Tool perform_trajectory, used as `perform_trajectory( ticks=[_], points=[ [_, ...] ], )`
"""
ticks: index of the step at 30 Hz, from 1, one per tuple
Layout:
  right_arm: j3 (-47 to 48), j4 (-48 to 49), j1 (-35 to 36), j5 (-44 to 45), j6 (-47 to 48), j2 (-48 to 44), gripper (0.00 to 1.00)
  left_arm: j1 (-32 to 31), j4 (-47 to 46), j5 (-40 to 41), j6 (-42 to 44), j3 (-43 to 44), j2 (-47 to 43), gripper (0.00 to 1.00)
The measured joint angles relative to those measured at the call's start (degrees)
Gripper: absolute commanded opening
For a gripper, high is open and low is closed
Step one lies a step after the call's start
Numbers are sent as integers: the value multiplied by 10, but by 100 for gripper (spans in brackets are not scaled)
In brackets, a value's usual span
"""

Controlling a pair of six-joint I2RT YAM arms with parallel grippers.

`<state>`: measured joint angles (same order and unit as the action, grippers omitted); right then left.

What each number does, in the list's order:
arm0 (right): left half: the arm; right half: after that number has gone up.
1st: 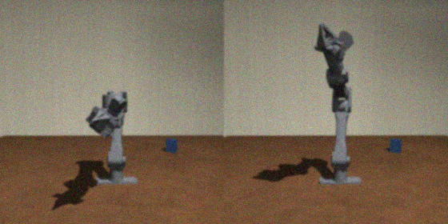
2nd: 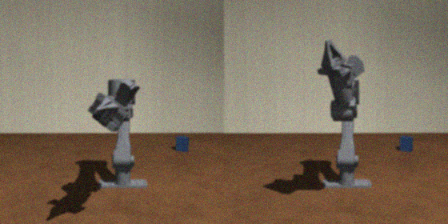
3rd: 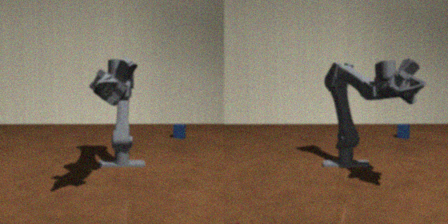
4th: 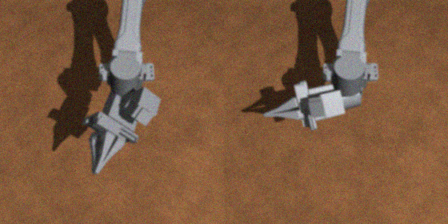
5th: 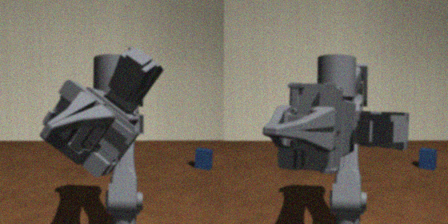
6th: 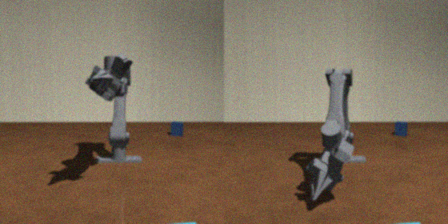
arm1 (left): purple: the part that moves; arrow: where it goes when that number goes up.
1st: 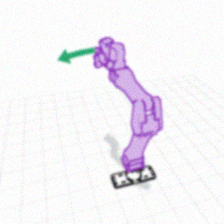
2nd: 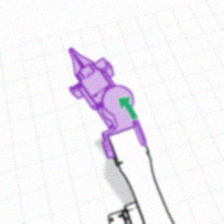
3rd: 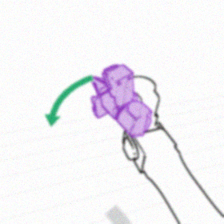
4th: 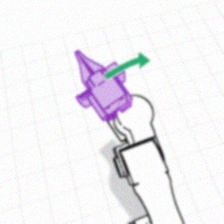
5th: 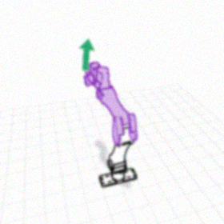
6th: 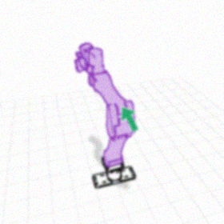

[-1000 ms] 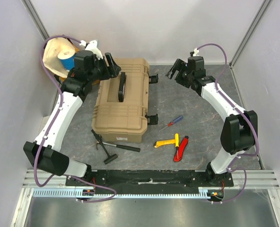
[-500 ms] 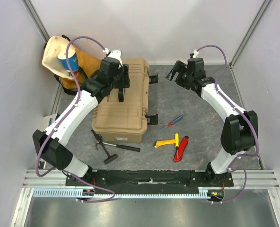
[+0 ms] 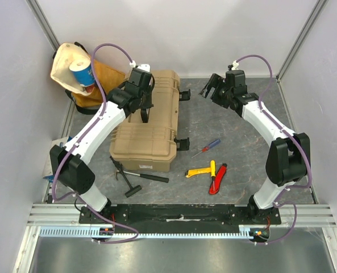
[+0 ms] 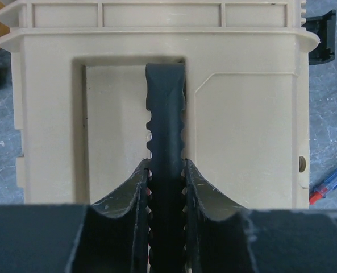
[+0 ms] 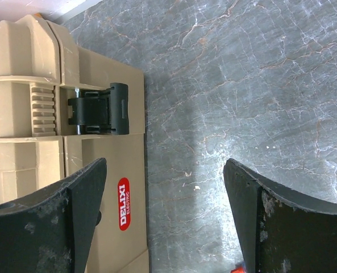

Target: Pack the tool kit

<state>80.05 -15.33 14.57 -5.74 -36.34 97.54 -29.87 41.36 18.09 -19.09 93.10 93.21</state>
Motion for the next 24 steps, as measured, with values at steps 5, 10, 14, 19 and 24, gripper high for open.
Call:
perform_trajectory(
  ticks=[5, 10, 14, 19, 24],
  points=[
    [0, 0, 0, -11, 19, 0, 92, 3, 53, -16, 2, 49, 23, 2],
    [0, 2, 3, -41, 61, -7, 93, 14, 109, -35, 1, 119, 42, 2],
    [0, 8, 19, -61, 86, -21, 93, 37, 126, -71, -3, 156, 42, 2],
    [0, 8, 75, -56, 107, -24, 93, 79, 125, -131, -13, 158, 42, 2],
    [16, -11, 147, -30, 116, -17, 89, 133, 86, -213, -33, 129, 22, 2]
  ],
)
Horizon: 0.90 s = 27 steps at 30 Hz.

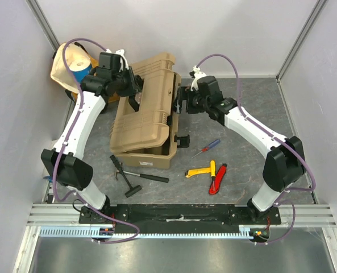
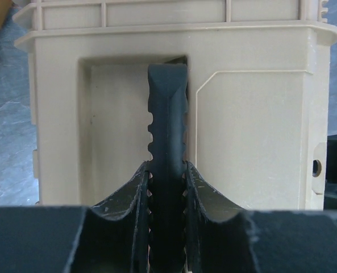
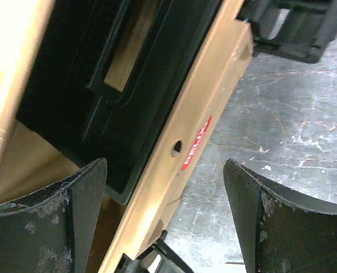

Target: Pack the tool kit

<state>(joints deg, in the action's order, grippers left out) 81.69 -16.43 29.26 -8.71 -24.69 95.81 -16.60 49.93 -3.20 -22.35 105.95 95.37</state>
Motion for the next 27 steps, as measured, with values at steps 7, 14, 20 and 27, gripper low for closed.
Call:
perform_trajectory(
  ticks=[7, 14, 20, 27],
  points=[
    [8, -21, 41, 29, 1, 10, 85, 86, -69, -130, -37, -64, -41, 2],
    [-21, -30, 66, 42, -8, 9, 86, 200, -176, -300, -97, -135, -59, 2],
    [-40, -28, 88, 40, -12, -4, 89, 273, -286, -415, -169, -188, -52, 2],
    [-27, -36, 112, 54, -12, 4, 88, 327, -404, -518, -264, -220, -17, 2]
  ],
)
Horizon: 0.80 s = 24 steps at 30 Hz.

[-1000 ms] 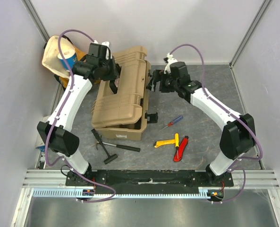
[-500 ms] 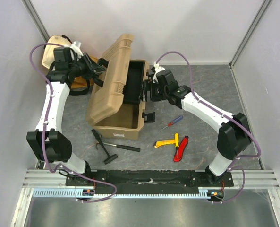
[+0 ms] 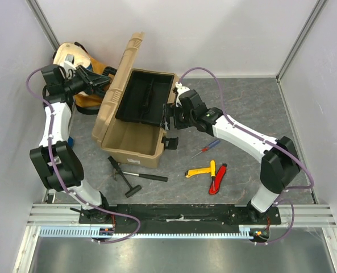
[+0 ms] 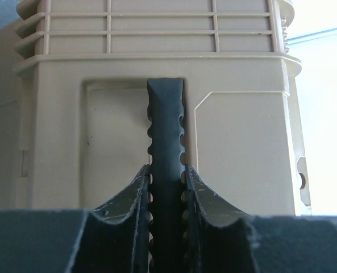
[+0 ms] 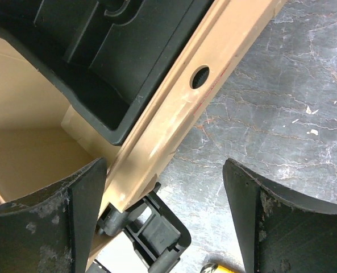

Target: Pack the tool kit

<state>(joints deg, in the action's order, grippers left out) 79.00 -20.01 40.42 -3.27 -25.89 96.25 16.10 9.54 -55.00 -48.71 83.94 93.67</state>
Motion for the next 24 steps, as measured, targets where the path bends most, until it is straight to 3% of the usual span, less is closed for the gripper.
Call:
perform_trajectory(
  ticks=[12, 19, 22, 24],
  points=[
    [26, -17, 17, 86, -52, 27, 77, 50, -122, -89, -96, -8, 60, 2],
    [-14, 6, -43, 110, -87, 2, 75, 61, -164, -107, -120, 12, 119, 2],
    [-26, 25, -72, 116, -94, -2, 75, 50, -166, -123, -129, 14, 133, 14],
    [-28, 28, -81, 115, -96, -3, 76, 40, -172, -125, -132, 17, 137, 32]
  ],
)
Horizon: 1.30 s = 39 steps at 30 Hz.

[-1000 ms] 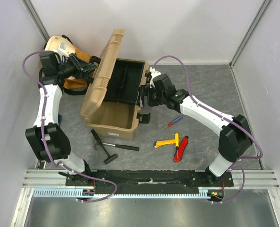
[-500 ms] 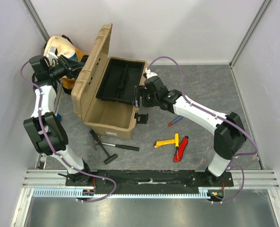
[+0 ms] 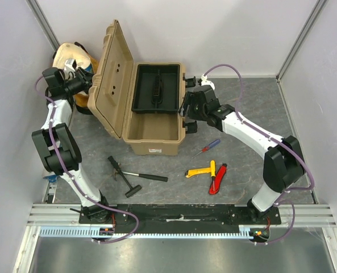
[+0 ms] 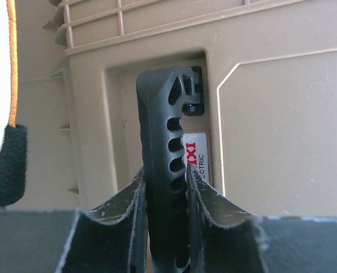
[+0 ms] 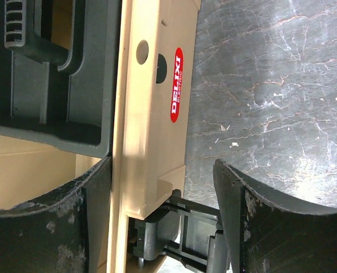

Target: Pack the tool kit

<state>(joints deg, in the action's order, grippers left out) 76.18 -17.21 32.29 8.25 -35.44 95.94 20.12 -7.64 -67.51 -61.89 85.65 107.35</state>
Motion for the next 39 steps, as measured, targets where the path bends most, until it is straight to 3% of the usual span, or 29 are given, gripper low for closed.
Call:
perform_trajectory(
  ticks=[4, 7, 16, 21, 25, 30, 39],
  points=[
    [-2, 1, -3, -2, -1, -3, 76, -2, -16, -2, 2, 0, 5, 50],
    [2, -6, -8, 2, -1, -4, 79, 5, -37, 17, 18, 3, 10, 58],
    [106, -91, -42, 99, 12, -5, 98, 60, -33, 90, 13, 46, 9, 71],
    [198, -84, -45, 121, 47, -5, 98, 64, 22, 135, 33, 65, -17, 80],
    [286, -76, -19, 128, 87, 27, 90, 53, 124, 212, 105, 67, -80, 82],
    [410, -64, 40, 143, 121, 139, 84, 14, 228, 336, 203, 67, -178, 82],
    [477, -81, 90, 184, 161, 313, 82, -44, 339, 494, 310, 39, -315, 80]
  ],
)
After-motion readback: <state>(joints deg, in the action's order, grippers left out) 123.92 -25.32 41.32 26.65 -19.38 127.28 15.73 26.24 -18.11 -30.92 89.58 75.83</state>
